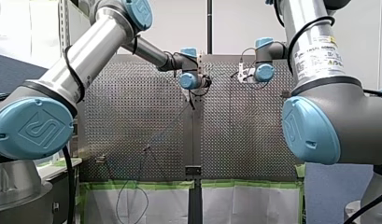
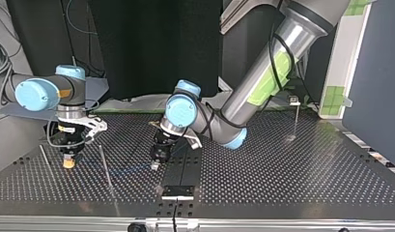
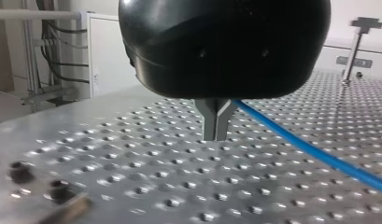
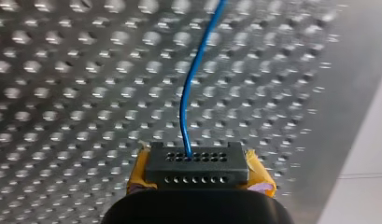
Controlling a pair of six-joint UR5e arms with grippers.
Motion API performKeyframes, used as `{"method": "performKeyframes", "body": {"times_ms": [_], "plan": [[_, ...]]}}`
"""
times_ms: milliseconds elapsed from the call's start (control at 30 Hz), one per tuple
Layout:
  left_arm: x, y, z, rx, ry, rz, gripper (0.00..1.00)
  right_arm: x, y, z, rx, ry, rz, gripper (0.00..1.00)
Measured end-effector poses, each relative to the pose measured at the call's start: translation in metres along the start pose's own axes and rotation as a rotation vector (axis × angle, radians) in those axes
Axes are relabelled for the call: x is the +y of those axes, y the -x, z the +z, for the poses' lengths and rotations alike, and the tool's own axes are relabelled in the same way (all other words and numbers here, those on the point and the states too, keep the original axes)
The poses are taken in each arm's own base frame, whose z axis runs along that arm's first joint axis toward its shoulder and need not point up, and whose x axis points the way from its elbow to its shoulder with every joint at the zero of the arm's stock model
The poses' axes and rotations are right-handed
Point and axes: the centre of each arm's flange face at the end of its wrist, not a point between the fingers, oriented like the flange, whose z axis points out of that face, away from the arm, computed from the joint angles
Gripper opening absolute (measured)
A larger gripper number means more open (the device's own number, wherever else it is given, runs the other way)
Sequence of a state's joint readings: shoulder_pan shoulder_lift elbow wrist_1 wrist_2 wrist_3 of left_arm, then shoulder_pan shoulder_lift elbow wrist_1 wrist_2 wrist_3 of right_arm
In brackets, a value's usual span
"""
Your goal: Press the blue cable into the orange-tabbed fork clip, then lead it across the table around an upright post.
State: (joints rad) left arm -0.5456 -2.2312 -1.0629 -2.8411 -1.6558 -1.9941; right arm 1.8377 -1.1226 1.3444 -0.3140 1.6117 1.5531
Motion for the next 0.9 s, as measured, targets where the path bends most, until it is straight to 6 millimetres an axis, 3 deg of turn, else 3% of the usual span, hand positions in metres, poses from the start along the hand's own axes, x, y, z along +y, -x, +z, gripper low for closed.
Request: {"method": "performKeyframes", "body": {"times_ms": [200, 267, 300, 367, 400, 467, 667, 900], "plan": [[0.004, -0.006, 0.001, 0.007, 0.006, 0.001, 0.03, 0.000, 0.032, -0.001, -0.051, -0.001, -0.009, 0.00], [0.005, -0.005, 0.001, 0.007, 0.008, 0.001, 0.15, 0.000, 0.042, -0.002, -0.069, -0.002, -0.014, 0.00], [0.005, -0.006, 0.001, 0.007, 0.008, 0.001, 0.15, 0.000, 0.047, -0.002, -0.076, -0.001, -0.017, 0.00], [0.004, -0.006, 0.001, 0.008, 0.007, 0.001, 0.33, 0.002, 0.055, -0.002, -0.090, 0.000, -0.023, 0.00], [0.004, -0.006, 0.001, 0.009, 0.007, 0.001, 0.33, 0.003, 0.059, -0.002, -0.095, 0.002, -0.026, 0.00], [0.004, -0.007, 0.000, 0.011, 0.009, 0.001, 0.47, 0.007, 0.066, -0.003, -0.106, 0.007, -0.030, 0.00], [0.005, -0.007, -0.001, 0.012, 0.035, 0.005, 0.63, 0.014, 0.078, -0.005, -0.117, 0.012, -0.038, 0.00], [0.008, -0.008, -0.003, 0.014, 0.068, 0.012, 0.63, 0.016, 0.081, -0.005, -0.121, 0.011, -0.045, 0.00]]}}
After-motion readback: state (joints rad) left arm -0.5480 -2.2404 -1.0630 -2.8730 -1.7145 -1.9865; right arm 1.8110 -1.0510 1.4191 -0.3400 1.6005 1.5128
